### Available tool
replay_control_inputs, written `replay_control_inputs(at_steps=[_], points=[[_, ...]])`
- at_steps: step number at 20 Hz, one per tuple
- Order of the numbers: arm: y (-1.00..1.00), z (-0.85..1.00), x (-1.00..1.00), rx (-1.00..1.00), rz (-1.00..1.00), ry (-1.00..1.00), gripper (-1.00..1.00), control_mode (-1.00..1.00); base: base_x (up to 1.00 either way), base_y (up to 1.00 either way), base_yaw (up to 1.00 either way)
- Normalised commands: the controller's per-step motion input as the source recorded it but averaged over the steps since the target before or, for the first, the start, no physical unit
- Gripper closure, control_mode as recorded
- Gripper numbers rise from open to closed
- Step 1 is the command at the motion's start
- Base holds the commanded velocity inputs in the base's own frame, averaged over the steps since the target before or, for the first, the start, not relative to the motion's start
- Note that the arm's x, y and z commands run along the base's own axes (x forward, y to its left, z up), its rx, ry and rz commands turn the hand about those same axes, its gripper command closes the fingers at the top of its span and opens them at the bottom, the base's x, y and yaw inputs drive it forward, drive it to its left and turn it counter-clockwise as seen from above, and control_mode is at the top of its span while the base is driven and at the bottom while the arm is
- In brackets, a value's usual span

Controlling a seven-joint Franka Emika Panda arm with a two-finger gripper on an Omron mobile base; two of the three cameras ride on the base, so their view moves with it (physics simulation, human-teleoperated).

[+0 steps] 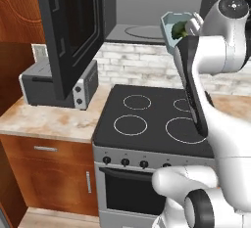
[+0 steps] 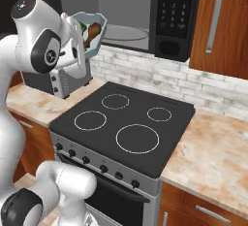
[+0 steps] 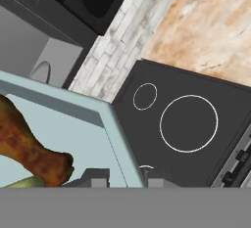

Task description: Place the tupperware containing the chicken drumstick and broccoli meal in the microwave. Close the microwave door and press the start button to reheat the meal.

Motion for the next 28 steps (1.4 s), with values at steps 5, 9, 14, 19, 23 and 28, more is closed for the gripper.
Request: replay_control_inputs(at_steps=[5,9,14,19,23,28], points=[[-0.05,0.16,0.63,0.0,0.0,0.0,1.0,-1.0,0.0,0.0,0.0],[0.0,0.02,0.6,0.0,0.0,0.0,1.0,-1.0,0.0,0.0,0.0],[-0.02,0.0,0.65,0.0,0.0,0.0,1.0,-1.0,0.0,0.0,0.0],[-0.15,0.0,0.56,0.0,0.0,0.0,1.0,-1.0,0.0,0.0,0.0],[-0.09,-0.01,0.57,0.0,0.0,0.0,1.0,-1.0,0.0,0.0,0.0],[-0.04,-0.12,0.58,0.0,0.0,0.01,1.0,-1.0,0.0,0.0,0.0]])
